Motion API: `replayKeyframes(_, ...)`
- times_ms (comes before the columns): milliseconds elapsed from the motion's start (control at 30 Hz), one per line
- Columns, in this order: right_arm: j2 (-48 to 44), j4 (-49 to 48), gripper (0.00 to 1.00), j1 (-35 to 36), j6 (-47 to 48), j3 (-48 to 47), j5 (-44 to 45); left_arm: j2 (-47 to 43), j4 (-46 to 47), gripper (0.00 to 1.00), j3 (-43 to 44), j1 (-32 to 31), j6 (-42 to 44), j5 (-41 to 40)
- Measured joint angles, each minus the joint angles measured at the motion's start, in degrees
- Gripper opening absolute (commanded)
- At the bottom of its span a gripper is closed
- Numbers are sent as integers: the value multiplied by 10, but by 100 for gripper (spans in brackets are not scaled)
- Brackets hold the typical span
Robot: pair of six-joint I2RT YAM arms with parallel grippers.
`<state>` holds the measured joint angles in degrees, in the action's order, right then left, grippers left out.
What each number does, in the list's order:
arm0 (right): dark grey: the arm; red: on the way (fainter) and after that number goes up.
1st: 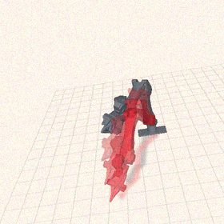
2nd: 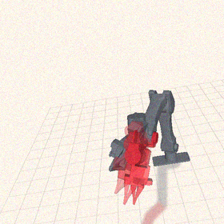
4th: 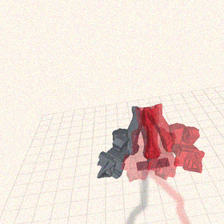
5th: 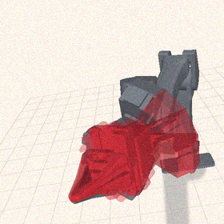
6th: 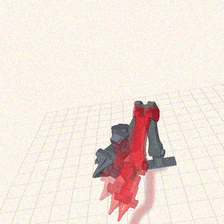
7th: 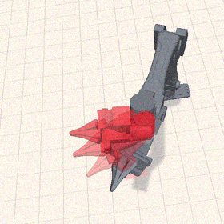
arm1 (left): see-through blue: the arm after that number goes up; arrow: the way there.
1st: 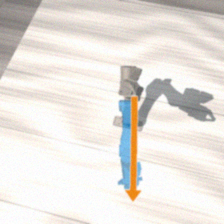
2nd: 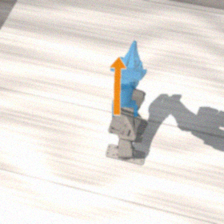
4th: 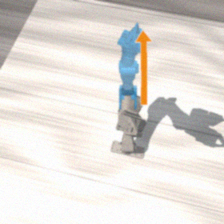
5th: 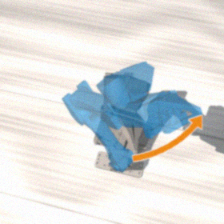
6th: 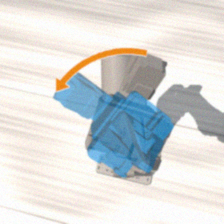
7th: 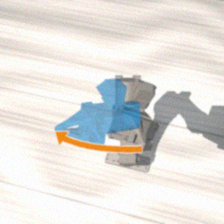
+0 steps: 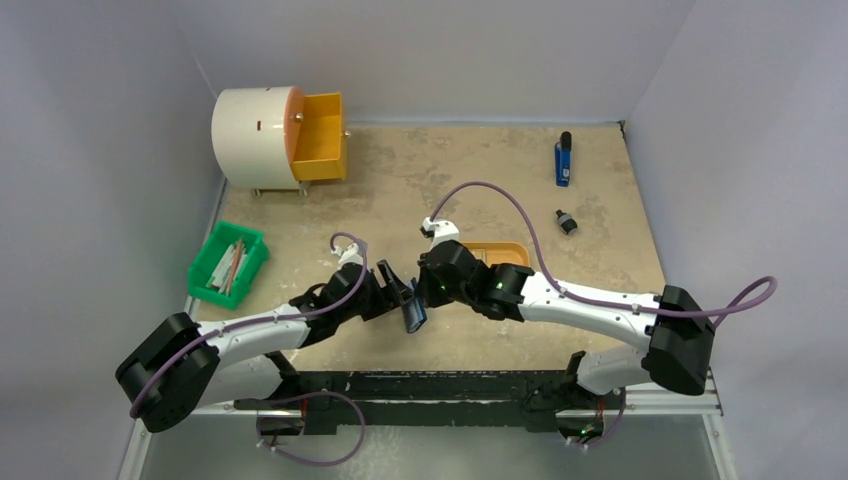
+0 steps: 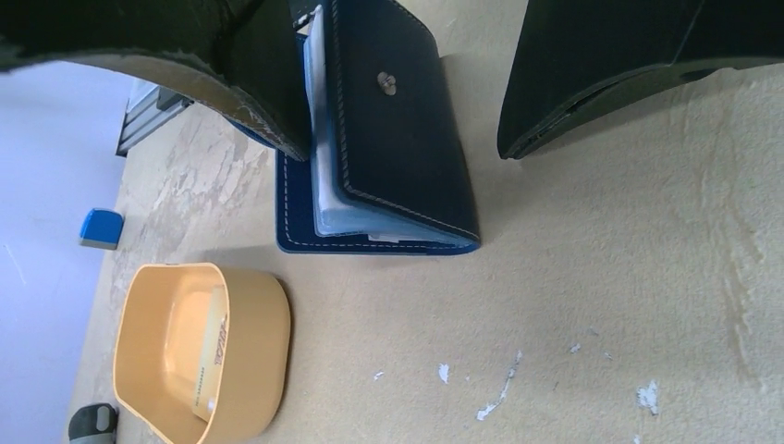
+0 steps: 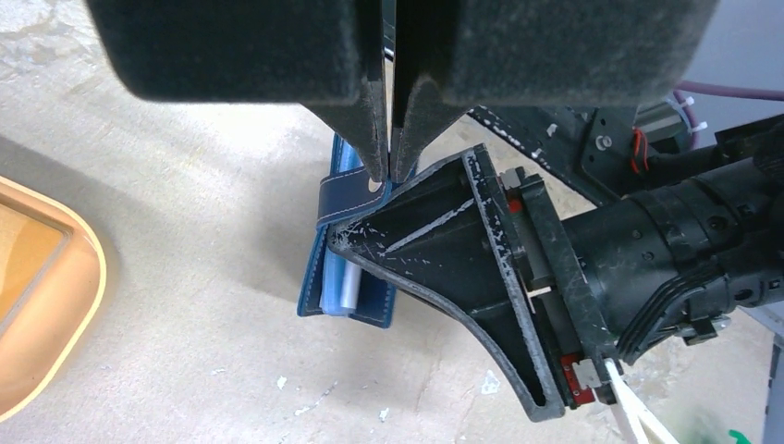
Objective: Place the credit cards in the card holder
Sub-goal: Open the card holder at the center of the board.
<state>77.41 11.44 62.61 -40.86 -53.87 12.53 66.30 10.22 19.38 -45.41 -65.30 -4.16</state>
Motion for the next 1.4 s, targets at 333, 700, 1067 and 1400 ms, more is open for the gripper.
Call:
replayKeyframes(333, -10, -5, 0, 0, -6, 15, 0, 0, -30, 35, 0, 0, 12, -22)
replayKeyframes(700, -22, 31, 0, 0, -62, 62, 47, -18, -67, 24, 0, 0, 30, -42)
replayKeyframes(1067, -44, 83, 65, 0, -80, 76, 60, -16, -64, 29, 0, 0, 42, -37)
replayKeyframes(1400, -47, 31, 69, 0, -12, 22, -17, -16, -64, 30, 0, 0, 49, -35)
